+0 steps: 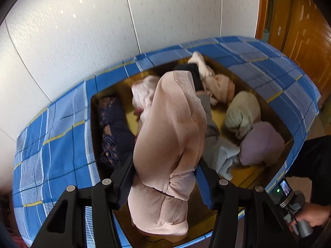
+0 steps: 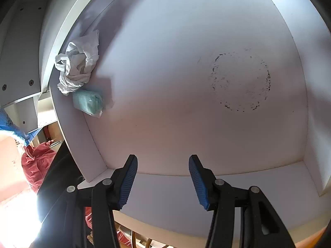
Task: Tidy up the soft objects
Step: 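Carry the peach cloth with the left gripper over the tray, then lower the peach cloth into the tray and open the left gripper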
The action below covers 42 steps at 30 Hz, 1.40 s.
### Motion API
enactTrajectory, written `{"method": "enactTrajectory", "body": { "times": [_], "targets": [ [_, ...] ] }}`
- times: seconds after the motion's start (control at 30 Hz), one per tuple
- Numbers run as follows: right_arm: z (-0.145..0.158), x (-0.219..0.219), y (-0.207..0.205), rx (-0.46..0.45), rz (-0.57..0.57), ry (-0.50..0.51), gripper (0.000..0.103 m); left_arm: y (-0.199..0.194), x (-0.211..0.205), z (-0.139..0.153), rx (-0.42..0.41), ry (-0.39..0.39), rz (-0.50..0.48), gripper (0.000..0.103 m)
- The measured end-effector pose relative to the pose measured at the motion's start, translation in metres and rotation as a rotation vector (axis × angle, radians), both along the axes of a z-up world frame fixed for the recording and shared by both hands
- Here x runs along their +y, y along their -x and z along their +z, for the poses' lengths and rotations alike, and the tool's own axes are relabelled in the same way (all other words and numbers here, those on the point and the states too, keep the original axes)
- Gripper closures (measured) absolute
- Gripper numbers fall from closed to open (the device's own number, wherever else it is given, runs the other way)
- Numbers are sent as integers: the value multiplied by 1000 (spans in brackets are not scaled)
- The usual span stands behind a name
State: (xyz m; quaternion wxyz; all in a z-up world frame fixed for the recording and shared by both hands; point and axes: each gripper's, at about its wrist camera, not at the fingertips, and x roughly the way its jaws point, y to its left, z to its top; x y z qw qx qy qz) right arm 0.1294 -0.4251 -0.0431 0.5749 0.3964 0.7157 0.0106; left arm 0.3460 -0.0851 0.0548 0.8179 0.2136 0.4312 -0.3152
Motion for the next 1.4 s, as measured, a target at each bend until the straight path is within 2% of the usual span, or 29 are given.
{"method": "enactTrajectory", "body": {
  "times": [0.2,0.33,0.63,0.9,1.07,1.17,1.2,1.23,1.4],
  "targets": [
    [0,8,-4,-7,10,-9,51,8,-3,-14,80,-58,-52,47],
    [-1,8,-4,-3,4,-9,51,7,-5,-15,112,-41,-40,46],
    [-1,6,-3,-5,9,-8,51,6,-13,-21,119,-64,-35,46],
    [-2,6,-3,-3,8,-9,51,8,-9,-16,155,23,-46,40],
    [-2,7,-4,-6,15,-12,51,4,1,0,145,99,12,39],
    [-2,8,-4,-6,19,-12,51,0,3,5,143,114,51,46],
    [-2,7,-4,-6,18,-11,51,-1,2,4,142,101,59,55],
    [-2,7,-4,-5,16,-9,51,-2,0,1,135,71,60,59],
    [-2,7,-4,-5,15,-10,51,3,-6,-7,151,9,26,63]
  ]
}}
